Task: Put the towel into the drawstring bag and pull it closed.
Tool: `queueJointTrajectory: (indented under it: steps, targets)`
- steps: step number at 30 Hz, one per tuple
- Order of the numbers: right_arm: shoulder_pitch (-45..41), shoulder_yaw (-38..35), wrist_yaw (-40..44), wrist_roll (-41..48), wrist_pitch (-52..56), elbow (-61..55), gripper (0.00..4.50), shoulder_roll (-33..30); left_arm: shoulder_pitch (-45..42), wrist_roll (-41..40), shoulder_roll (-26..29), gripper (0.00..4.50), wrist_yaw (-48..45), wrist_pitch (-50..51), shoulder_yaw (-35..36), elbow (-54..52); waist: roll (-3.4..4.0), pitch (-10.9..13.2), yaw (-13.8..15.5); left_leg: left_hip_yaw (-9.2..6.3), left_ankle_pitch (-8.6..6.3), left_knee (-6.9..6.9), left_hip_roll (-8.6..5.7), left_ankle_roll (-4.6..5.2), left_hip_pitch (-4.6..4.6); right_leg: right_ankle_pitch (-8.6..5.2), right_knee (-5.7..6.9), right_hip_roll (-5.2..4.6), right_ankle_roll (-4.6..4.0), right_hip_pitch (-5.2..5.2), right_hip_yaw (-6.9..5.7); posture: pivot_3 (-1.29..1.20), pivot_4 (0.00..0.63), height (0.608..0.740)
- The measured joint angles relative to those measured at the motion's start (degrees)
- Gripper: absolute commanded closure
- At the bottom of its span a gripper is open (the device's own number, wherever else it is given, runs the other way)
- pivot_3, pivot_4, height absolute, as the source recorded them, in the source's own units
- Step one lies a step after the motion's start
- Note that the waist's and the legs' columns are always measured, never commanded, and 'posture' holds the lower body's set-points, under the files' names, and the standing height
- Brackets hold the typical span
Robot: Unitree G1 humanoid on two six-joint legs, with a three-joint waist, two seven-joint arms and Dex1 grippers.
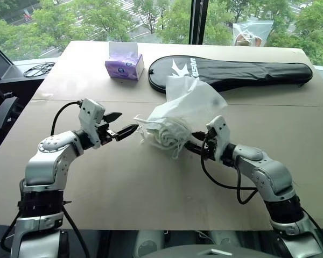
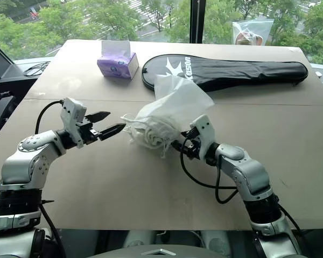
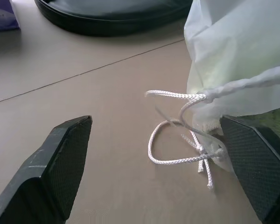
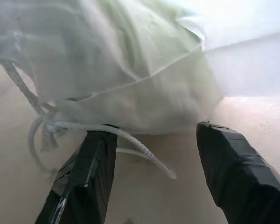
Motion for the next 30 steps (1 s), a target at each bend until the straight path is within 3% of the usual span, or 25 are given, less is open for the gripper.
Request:
queueJointTrajectory:
  steps: [2, 6, 16, 27, 30]
  targets:
    - [-0.51, 0.44, -0.69, -2.14, -2.12, 2.19, 2.54, 0.26, 1.26, 0.15, 0.0, 0.0, 0.13, -0.59, 0.1, 0.0, 0.0, 0.0, 0.13, -0.01, 0.0, 0.0, 0.0, 0.0, -0.02, 0.0, -0.01, -0.02, 0.0, 0.0, -0.02, 0.0, 0.15, 0.74]
    - [-0.5, 0.34, -1.54, -4.18, -4.56, 3.53, 4.39, 0.3, 2.24, -0.01, 0.03, 0.0, 0.81, -1.13, 0.93, 0.01, 0.0, 0.0, 0.18, -0.01, 0.0, -0.01, 0.0, 0.0, -0.02, 0.0, -0.03, -0.04, 0.0, 0.01, -0.04, 0.0, 0.15, 0.74]
    - [-0.34, -5.17, -8.59, -9.66, -6.09, 2.39, 4.47, -1.43, 3.94, 5.28, 1.16, 0.0, -1.81, -8.67, -2.86, 2.66, 0.0, 0.0, 0.22, 0.01, 0.0, -0.07, -0.01, -0.01, -0.02, 0.0, -0.09, -0.08, 0.0, 0.0, -0.06, 0.0, 0.15, 0.74]
    - [0.43, -7.87, -10.24, -10.2, -2.31, -3.1, 4.47, -3.71, -2.56, 12.04, -5.5, 0.0, -2.3, -19.25, -12.36, 10.83, 0.01, -0.01, 0.04, 0.09, 0.0, -0.14, 0.01, 0.0, -0.01, 0.0, -0.14, -0.02, 0.0, -0.01, -0.04, 0.0, 0.15, 0.74]
    - [0.53, -8.2, -10.65, -10.21, -1.79, -4.21, 4.5, -3.71, -4.56, 13.54, -8.31, 0.73, 0.52, -21.51, -12.58, 13.61, 0.04, -0.03, 0.3, 0.06, 0.0, -0.13, 0.0, 0.0, -0.02, 0.01, -0.15, -0.02, 0.01, 0.01, -0.07, 0.0, 0.15, 0.74]
